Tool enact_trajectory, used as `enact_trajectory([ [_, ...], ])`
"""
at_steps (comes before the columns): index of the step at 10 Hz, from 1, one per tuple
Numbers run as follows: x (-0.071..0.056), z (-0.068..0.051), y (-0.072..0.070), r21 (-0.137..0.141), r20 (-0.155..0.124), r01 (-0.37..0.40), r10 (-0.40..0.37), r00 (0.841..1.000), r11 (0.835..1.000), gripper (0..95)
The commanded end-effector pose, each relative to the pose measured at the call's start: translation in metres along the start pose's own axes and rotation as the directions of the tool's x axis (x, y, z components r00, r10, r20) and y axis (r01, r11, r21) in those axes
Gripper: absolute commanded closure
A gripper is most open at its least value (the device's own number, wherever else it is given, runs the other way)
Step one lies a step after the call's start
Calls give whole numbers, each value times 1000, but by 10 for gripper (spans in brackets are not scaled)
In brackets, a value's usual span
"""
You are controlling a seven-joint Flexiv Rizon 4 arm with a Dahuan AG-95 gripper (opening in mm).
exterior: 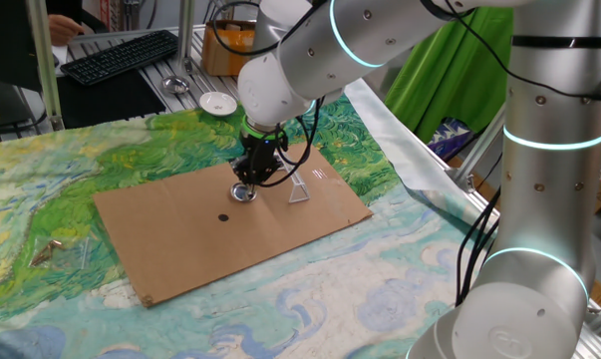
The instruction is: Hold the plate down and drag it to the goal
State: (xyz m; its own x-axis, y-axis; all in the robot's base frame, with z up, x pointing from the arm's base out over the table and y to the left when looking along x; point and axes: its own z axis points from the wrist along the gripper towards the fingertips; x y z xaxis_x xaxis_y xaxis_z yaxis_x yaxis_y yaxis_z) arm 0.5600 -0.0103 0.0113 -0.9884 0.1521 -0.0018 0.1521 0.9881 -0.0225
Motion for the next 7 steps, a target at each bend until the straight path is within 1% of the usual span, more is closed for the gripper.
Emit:
enact_trajectory([
  [1,-1,1,-3,2,2,5,-5,1000,1000,950],
  [4,-1,1,-12,14,3,21,-21,1000,1000,950],
  [7,-2,3,-21,19,5,29,-29,1000,999,950],
])
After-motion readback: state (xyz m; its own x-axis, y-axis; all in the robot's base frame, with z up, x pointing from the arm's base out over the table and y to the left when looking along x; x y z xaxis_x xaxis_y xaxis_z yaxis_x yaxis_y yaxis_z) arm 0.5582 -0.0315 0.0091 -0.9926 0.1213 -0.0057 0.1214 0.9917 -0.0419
